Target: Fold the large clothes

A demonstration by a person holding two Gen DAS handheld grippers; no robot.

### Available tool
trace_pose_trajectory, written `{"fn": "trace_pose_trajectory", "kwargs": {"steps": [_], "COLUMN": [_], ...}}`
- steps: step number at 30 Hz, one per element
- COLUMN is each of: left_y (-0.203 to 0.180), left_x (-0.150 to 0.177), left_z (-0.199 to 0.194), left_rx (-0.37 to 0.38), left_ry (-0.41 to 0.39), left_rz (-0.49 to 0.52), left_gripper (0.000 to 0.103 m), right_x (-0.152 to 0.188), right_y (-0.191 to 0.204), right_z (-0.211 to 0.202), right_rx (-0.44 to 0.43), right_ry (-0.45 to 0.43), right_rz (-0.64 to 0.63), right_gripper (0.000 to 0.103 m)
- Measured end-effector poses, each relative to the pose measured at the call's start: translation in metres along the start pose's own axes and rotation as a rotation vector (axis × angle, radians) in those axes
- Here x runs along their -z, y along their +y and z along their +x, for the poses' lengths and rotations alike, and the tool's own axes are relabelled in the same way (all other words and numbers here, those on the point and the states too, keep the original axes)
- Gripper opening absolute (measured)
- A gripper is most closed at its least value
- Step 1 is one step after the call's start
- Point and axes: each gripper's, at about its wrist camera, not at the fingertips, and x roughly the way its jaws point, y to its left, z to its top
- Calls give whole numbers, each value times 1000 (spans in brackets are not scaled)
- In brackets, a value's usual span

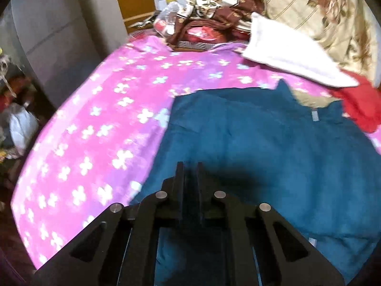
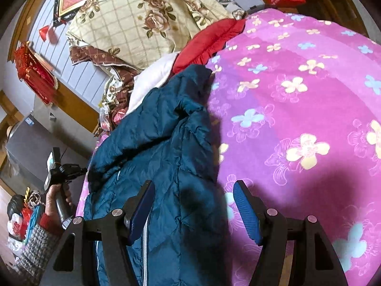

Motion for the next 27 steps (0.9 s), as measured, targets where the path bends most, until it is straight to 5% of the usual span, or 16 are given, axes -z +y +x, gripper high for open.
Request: {"fn": "trace_pose_trajectory", "kwargs": {"steps": [6, 14, 21, 27], "left_y": [16, 38, 80, 111], "left_x": [17, 20, 28, 35], "left_z": [34, 20, -4, -24], "left_rx": [1, 31, 37, 42], "left_ry": [61, 54, 29, 13], "left_rz": [-20, -48, -112, -150], "left_gripper": [8, 9, 33, 39], "right_x": [5, 12, 17, 17], "right_y": [9, 24, 34, 38], "right_z": [13, 31, 36, 39], "right_rx": [31, 98, 150, 180], "right_ry": [27, 63, 58, 49], "right_rz": [-33, -124, -184, -202], "right_gripper": [66, 70, 74, 74]}}
